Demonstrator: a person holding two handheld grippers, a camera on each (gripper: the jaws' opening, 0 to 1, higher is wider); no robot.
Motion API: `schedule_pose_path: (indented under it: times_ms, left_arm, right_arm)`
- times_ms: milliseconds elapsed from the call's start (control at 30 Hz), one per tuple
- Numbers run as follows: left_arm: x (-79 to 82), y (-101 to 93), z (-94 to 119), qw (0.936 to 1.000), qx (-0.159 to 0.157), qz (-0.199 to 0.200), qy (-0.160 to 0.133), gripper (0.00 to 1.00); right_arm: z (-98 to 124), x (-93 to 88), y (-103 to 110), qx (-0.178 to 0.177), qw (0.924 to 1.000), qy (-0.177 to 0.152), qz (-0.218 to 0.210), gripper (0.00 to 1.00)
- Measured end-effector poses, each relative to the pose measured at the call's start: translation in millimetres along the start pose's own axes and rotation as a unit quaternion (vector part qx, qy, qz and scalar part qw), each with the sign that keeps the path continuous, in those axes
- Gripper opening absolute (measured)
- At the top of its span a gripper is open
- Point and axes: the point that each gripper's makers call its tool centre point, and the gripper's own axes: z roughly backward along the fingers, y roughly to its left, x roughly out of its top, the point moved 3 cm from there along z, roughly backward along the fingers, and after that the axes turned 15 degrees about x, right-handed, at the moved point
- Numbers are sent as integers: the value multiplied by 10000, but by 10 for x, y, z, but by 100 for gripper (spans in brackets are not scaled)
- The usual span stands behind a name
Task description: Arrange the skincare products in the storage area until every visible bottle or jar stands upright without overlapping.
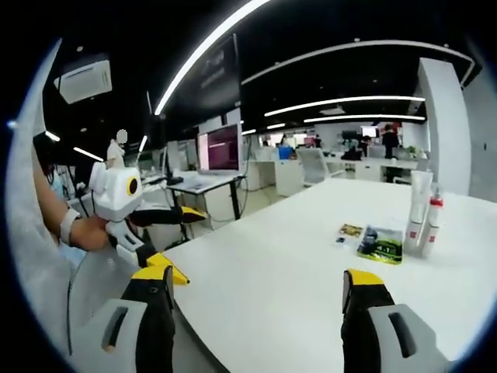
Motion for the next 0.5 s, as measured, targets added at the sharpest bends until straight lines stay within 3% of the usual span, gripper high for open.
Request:
schedule_pose_path:
  times_ms: [500]
  left_arm:
    - [-19, -20, -4, 9999, -45, -95, 33, 99]
  right_arm:
    - [3, -26, -12, -40, 9999, 86, -31, 86]
